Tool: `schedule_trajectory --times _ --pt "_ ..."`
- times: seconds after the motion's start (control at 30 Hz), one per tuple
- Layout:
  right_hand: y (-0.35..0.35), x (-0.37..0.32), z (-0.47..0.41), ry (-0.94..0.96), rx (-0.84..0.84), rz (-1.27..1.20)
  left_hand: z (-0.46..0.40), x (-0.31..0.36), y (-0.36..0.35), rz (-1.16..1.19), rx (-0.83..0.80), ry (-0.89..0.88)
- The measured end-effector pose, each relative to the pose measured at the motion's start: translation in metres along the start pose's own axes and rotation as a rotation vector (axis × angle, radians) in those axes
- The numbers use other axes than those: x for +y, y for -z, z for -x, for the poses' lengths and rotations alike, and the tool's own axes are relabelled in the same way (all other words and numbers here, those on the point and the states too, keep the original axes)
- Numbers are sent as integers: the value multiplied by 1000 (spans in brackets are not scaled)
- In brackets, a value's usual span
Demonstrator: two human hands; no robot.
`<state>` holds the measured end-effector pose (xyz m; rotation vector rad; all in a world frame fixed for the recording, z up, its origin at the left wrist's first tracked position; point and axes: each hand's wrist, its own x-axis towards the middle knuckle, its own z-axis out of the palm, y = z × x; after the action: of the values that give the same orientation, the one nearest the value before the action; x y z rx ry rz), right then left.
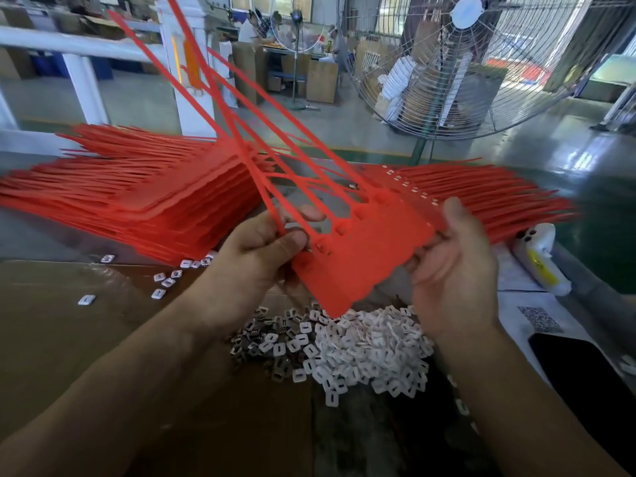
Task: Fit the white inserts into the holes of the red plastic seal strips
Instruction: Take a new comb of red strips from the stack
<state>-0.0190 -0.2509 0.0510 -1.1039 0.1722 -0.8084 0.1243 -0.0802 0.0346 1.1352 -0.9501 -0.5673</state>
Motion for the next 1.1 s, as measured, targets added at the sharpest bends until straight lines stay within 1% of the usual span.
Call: schedule_trajectory --times 0.1,0.17,0.27,0.37,0.43,0.5,0.6,0.7,0.77,0.87,1.0,1.1 --pt "2 -7 -3 -61 205 11 0 3 11 -41 -79 4" --pt "4 -8 -4 -57 272 8 0 3 17 -42 -111 17" --pt "5 -9 -5 -25 287 7 0 6 27 -54 -159 18" --pt "7 -13 -3 36 313 -103 1 10 34 -61 -233 -7" --pt "9 -17 -1 100 289 -134 1 10 34 -43 -226 -16" --pt "9 -20 0 140 304 -109 0 9 32 -36 -144 -10" --pt "11 -25 -5 93 411 -51 -3 6 37 -82 11 28" --pt "18 -22 -6 65 382 78 -6 2 45 -123 148 91" --pt "20 -17 -6 36 350 190 -8 -2 47 -146 265 94" --pt "21 -8 -6 -46 358 240 -10 -8 53 -118 415 105" --pt "22 1 -6 -174 378 265 -12 -13 54 -150 509 147" --pt "26 5 -5 -237 368 332 -14 -19 52 -212 565 191"
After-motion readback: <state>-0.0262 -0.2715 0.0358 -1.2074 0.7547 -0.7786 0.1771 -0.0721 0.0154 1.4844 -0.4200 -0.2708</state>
